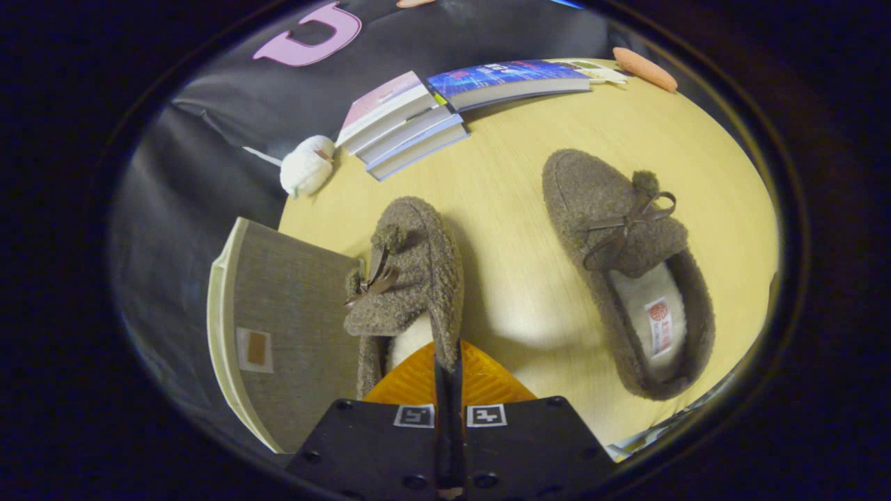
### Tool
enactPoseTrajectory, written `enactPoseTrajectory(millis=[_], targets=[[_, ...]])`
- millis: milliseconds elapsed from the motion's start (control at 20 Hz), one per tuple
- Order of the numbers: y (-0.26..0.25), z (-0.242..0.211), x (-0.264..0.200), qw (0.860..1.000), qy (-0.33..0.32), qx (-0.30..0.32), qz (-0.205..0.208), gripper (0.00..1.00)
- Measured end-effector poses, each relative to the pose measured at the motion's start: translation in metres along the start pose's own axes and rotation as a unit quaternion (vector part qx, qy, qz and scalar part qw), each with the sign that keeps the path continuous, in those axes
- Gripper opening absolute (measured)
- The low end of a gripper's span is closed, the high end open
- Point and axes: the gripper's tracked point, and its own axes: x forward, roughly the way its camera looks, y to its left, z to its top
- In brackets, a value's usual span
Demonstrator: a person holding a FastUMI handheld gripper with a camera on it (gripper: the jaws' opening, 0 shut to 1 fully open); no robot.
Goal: Open the storage box then place both shoes into the box .Put the left shoe in first, then the right shoe, with the right side of both shoes facing outward in a uniform manner.
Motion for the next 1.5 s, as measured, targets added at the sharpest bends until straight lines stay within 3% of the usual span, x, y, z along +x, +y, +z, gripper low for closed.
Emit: enactPoseTrajectory(millis=[200, 600, 950, 1150, 1500], targets=[[0.035, 0.02, -0.029, 0.999, -0.024, 0.013, 0.039, 0.03], [0.13, 0.068, -0.082, 0.989, -0.099, -0.027, 0.107, 0.03], [0.218, 0.026, -0.086, 0.982, -0.058, -0.071, 0.165, 0.03], [0.236, -0.019, -0.058, 0.981, -0.011, -0.108, 0.159, 0.03], [0.226, -0.071, -0.019, 0.983, 0.041, -0.143, 0.11, 0.03]])
